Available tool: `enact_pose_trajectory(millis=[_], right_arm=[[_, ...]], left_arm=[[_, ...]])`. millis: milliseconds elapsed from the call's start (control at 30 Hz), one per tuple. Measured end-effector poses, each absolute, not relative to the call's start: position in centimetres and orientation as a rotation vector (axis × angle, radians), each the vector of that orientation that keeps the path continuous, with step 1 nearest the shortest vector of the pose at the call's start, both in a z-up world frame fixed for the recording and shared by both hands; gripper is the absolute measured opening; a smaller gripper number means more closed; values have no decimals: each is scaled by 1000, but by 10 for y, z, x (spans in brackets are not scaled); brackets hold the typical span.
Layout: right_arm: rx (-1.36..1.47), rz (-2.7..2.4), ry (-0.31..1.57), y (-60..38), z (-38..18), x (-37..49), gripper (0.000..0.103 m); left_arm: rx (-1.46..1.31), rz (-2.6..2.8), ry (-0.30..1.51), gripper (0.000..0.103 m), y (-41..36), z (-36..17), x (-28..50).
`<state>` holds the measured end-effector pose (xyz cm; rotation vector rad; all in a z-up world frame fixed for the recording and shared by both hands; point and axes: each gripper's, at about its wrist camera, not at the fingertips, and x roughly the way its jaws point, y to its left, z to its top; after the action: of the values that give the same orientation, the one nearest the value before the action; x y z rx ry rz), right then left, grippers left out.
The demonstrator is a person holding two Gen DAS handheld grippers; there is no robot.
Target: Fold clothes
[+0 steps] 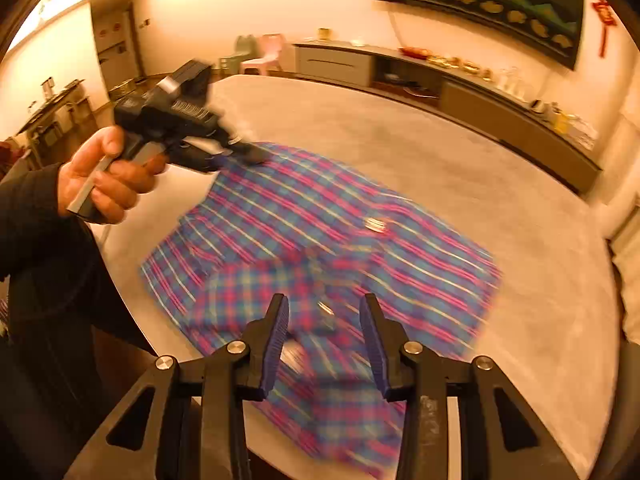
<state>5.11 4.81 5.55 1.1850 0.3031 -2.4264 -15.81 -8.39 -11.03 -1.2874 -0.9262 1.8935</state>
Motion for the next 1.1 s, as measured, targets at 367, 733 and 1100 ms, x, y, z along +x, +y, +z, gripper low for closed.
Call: enact_pose_trajectory(millis=[367,733,1100], right_arm=[[1377,-2420,281,49,0,39,41],[1135,-2301,707,-58,-7,82,55],[1133,-2314,687,-40,11,101,12]], left_arm=[[-1094,2210,-1056,35,-146,-91,-145],[-1272,2127,-464,35,-85,-88,-51],[-1062,2143,-429,35,-62,-58,-40]])
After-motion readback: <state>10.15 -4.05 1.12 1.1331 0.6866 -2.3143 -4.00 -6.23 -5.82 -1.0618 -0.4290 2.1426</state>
